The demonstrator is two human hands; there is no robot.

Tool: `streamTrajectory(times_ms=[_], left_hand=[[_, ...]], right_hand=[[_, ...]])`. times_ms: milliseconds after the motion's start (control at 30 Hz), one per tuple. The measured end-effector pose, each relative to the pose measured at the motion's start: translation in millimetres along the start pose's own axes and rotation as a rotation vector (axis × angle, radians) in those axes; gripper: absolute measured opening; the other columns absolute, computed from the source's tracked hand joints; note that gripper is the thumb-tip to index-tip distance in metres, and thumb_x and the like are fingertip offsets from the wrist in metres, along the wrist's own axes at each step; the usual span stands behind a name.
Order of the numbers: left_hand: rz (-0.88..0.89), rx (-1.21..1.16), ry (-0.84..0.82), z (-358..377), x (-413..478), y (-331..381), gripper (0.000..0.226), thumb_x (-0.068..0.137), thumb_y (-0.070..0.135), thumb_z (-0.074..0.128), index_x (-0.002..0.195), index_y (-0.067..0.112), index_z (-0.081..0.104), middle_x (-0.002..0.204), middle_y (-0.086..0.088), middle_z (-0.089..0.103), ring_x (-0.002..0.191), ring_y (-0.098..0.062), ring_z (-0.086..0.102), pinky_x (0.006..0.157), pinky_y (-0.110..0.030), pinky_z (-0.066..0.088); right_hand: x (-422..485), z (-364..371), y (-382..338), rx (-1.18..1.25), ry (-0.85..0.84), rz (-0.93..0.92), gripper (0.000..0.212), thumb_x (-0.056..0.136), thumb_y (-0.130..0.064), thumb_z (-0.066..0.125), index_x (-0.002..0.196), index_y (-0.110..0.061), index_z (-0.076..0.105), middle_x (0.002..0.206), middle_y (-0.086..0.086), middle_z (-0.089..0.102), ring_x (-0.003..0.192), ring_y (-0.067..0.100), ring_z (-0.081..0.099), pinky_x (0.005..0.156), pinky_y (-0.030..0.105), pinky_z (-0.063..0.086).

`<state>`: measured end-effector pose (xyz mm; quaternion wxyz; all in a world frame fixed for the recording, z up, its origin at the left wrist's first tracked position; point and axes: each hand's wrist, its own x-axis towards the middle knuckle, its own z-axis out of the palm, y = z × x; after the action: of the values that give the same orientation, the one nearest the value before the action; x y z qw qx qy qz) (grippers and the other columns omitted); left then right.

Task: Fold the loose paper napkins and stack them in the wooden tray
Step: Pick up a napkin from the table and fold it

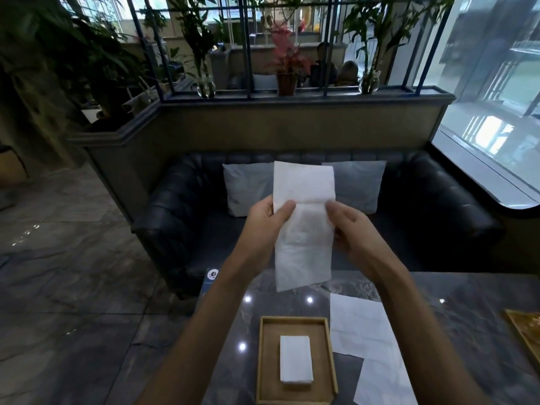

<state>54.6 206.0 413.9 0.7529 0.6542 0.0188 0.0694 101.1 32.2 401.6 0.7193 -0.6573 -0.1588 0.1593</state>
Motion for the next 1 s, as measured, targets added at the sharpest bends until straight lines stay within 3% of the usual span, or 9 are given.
streamTrajectory(times_ms=[67, 133, 233, 367, 433, 567, 700, 867, 1000], left_hand=[[-0.032, -0.002, -0.011, -4.2, -2.2, 1.8, 0.025, 0.102, 0.018, 0.052, 0.122, 0.006, 0.061, 0.115, -0.013, 0.073, 0.105, -0.03, 0.071, 0.087, -0.046, 0.059], [-0.044, -0.004, -0.028, -8.9, -3.2, 3.0, 0.024, 0.102, 0.016, 0.051, 0.122, 0.007, 0.062, 0.115, -0.014, 0.073, 0.105, -0.031, 0.071, 0.087, -0.045, 0.059], [-0.03, 0.015, -0.034, -17.0, -3.9, 6.3, 0.021, 0.102, 0.011, 0.051, 0.117, 0.011, 0.064, 0.111, -0.009, 0.075, 0.103, -0.027, 0.071, 0.086, -0.042, 0.06], [0.039, 0.02, -0.071, -23.1, -5.7, 12.3, 0.024, 0.101, 0.008, 0.051, 0.121, 0.014, 0.062, 0.11, -0.005, 0.075, 0.1, -0.024, 0.072, 0.086, -0.04, 0.06], [0.089, -0.024, -0.096, -22.4, -6.8, 17.1, 0.023, 0.101, 0.007, 0.05, 0.117, 0.015, 0.064, 0.108, -0.006, 0.075, 0.099, -0.024, 0.071, 0.087, -0.042, 0.06], [0.163, -0.128, -0.167, -18.9, -10.2, 25.8, 0.032, 0.101, 0.004, 0.046, 0.125, 0.021, 0.06, 0.122, -0.008, 0.07, 0.109, -0.023, 0.068, 0.085, -0.034, 0.059], [0.021, -0.23, -0.234, -17.5, -11.1, 21.5, 0.038, 0.1, 0.021, 0.05, 0.138, 0.023, 0.05, 0.115, -0.011, 0.069, 0.094, -0.028, 0.067, 0.08, -0.034, 0.058], [-0.102, -0.203, -0.266, -12.5, -17.8, 18.8, 0.058, 0.093, 0.056, 0.036, 0.133, 0.018, 0.053, 0.121, -0.013, 0.071, 0.105, -0.03, 0.071, 0.082, -0.037, 0.06], [0.014, -0.024, -0.195, -6.7, -20.1, 24.2, 0.039, 0.094, 0.032, 0.056, 0.128, 0.013, 0.056, 0.117, -0.007, 0.073, 0.104, -0.028, 0.072, 0.083, -0.036, 0.06]], right_hand=[[-2.3, 4.3, -2.2, -0.03, 0.039, -0.055, 0.026, 0.094, -0.03, 0.064, 0.117, -0.019, 0.068, 0.107, -0.005, 0.077, 0.103, 0.019, 0.073, 0.074, 0.026, 0.06], [-3.1, 5.4, -5.5, 0.017, 0.047, -0.045, 0.021, 0.096, -0.02, 0.062, 0.116, -0.015, 0.069, 0.103, -0.004, 0.078, 0.094, 0.015, 0.075, 0.069, 0.024, 0.059], [-0.4, 4.5, -11.0, 0.05, 0.065, 0.0, 0.021, 0.096, -0.019, 0.063, 0.115, -0.012, 0.07, 0.1, 0.001, 0.079, 0.087, 0.016, 0.076, 0.065, 0.025, 0.059], [2.6, -0.9, -18.2, 0.028, 0.076, -0.014, 0.021, 0.094, -0.019, 0.066, 0.113, -0.014, 0.072, 0.105, 0.005, 0.078, 0.092, 0.021, 0.073, 0.075, 0.034, 0.059], [2.6, -1.9, -26.0, 0.032, 0.078, -0.062, 0.015, 0.094, -0.014, 0.065, 0.104, -0.018, 0.075, 0.099, 0.002, 0.078, 0.087, 0.016, 0.072, 0.073, 0.033, 0.058], [0.1, -1.6, -38.4, -0.02, 0.109, -0.172, 0.031, 0.097, -0.01, 0.059, 0.081, -0.029, 0.077, 0.092, -0.007, 0.073, 0.086, 0.015, 0.063, 0.068, 0.031, 0.049], [-1.8, -3.8, -46.9, 0.026, 0.127, -0.227, 0.034, 0.097, -0.008, 0.058, 0.074, -0.027, 0.073, 0.092, 0.001, 0.072, 0.083, 0.019, 0.063, 0.063, 0.031, 0.049], [-0.4, -11.5, -49.7, -0.1, 0.215, -0.309, 0.041, 0.099, -0.008, 0.056, 0.068, -0.03, 0.071, 0.095, 0.006, 0.069, 0.088, 0.024, 0.063, 0.069, 0.034, 0.047], [0.7, -15.4, -52.3, -0.158, 0.215, -0.345, 0.039, 0.099, -0.007, 0.056, 0.07, -0.028, 0.07, 0.092, 0.004, 0.069, 0.088, 0.023, 0.063, 0.073, 0.039, 0.046]])
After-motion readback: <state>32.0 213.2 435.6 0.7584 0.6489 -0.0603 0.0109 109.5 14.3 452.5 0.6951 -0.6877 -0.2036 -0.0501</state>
